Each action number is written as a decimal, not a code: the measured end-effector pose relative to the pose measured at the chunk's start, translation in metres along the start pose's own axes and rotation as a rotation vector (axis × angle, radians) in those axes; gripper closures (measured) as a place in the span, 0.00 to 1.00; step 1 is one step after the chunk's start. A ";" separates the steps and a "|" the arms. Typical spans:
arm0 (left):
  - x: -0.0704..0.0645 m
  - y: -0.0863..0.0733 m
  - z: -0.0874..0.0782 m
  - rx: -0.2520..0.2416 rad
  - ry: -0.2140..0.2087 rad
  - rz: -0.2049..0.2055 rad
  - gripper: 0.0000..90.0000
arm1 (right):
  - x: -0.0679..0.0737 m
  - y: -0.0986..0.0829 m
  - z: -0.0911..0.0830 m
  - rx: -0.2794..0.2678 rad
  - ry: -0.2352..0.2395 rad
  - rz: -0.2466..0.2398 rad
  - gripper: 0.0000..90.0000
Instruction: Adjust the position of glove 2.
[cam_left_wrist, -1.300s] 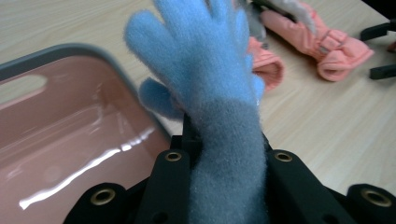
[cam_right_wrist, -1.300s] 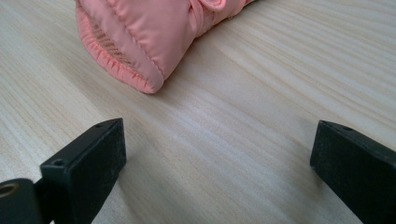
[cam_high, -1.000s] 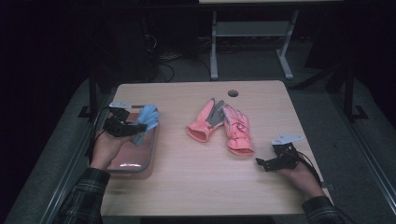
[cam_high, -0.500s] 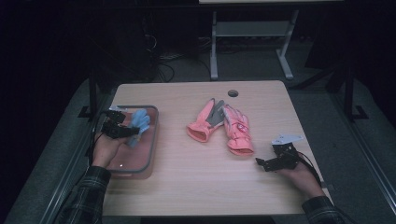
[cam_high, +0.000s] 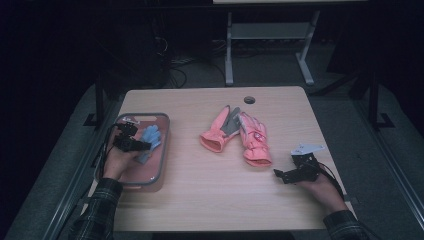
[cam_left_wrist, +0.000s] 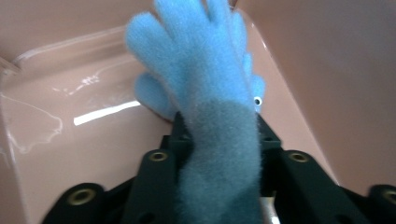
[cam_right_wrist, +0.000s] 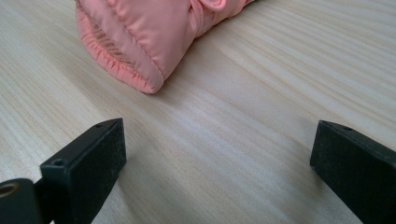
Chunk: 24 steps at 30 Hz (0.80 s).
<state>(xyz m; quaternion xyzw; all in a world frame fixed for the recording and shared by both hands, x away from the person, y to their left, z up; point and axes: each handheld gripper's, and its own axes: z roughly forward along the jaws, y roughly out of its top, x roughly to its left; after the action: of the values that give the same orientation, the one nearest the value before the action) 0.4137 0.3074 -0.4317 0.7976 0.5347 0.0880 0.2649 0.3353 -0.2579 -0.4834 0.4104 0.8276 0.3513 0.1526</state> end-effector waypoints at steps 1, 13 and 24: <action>0.000 0.000 0.001 0.006 -0.001 0.003 0.69 | 0.000 0.000 0.000 0.000 0.000 0.000 0.03; -0.005 -0.001 0.002 0.033 -0.046 0.017 0.17 | 0.000 0.000 0.000 0.000 0.000 0.000 0.03; -0.023 0.009 -0.040 -0.088 -0.055 0.089 0.15 | 0.000 0.000 0.000 0.000 0.000 0.000 0.03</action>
<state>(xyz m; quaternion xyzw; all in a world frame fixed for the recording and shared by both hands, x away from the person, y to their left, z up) 0.3944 0.2977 -0.3905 0.8103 0.4868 0.1011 0.3102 0.3353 -0.2578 -0.4834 0.4106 0.8274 0.3514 0.1527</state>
